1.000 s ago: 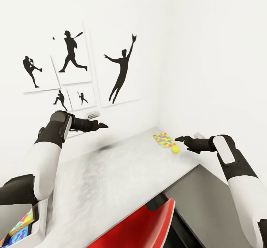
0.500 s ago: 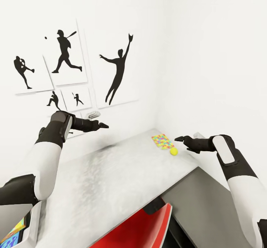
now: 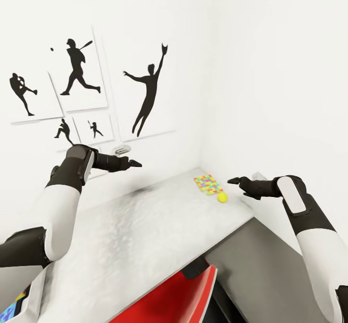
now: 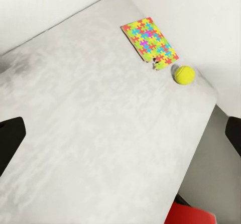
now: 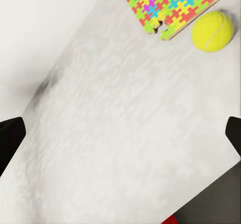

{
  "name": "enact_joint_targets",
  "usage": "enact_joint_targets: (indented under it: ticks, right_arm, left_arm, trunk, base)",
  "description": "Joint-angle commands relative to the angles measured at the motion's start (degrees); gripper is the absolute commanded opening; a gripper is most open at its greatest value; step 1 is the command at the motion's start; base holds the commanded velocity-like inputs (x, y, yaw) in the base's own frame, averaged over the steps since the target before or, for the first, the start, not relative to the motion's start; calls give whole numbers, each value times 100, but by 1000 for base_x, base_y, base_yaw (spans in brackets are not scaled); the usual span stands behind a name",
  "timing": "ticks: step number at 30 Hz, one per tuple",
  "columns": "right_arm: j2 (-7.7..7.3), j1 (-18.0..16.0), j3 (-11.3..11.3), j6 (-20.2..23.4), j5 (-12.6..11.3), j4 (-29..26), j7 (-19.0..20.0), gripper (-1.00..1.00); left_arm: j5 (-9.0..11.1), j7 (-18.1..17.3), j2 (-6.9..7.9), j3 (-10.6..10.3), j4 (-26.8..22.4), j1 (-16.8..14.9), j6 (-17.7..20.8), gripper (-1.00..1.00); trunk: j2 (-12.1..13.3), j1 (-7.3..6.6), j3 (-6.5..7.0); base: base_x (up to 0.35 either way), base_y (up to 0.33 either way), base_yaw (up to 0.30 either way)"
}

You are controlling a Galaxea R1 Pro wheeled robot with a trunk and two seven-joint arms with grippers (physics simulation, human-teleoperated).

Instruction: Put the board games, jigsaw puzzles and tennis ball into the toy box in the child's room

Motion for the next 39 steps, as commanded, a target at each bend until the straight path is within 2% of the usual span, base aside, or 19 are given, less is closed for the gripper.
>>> enact_joint_targets:
  ticks: [1,12,19,27,28,31,34,36,37,39]
  right_arm:
    - [0,-5,-3,19,-61,-5,-59,100]
    - [-7,-5,9,19,-60,-3,-60,100]
    - [-26,-5,112,19,-63,-6,-59,100]
    - [-23,-5,463,19,-53,-8,-105,100]
    - [-16,-9,534,19,-54,-2,-304,100]
    - [14,-32,551,19,-59,26,-526,100]
    - [54,-84,556,19,-70,140,-1008,100]
    - [116,-229,559,19,-78,306,-1476,100]
    - [198,-386,562,19,-82,489,-1805,100]
    - [295,-569,564,19,-84,769,-2116,100]
  left_arm:
    - [-60,-56,-4,21,-3,-7,27,100]
    - [-62,-56,-2,24,-4,-7,29,100]
    - [-62,-56,-4,26,-4,-7,26,100]
    - [-62,-56,1,29,-4,-7,22,100]
    - [-62,-56,3,30,-4,-7,21,100]
    - [-62,-56,4,30,-4,-7,21,100]
    - [-62,-56,4,30,-3,-7,21,100]
    - [-62,-56,4,30,-4,-7,21,100]
    - [-62,-56,4,30,-4,-7,21,100]
    - [-62,-53,5,30,-4,-7,21,100]
  trunk:
    - [-13,4,-14]
    - [-13,4,-14]
    - [-13,4,-14]
    - [-13,4,-14]
    - [-13,4,-14]
    - [-13,4,-14]
    - [-13,4,-14]
    - [-13,4,-14]
    - [-13,4,-14]
    - [-13,4,-14]
  base:
    - [0,-36,0]
    - [0,-9,0]
    - [0,0,0]
    - [0,0,0]
    - [0,0,0]
    - [0,0,0]
    - [0,0,0]
    - [0,0,0]
    - [0,0,0]
    - [0,0,0]
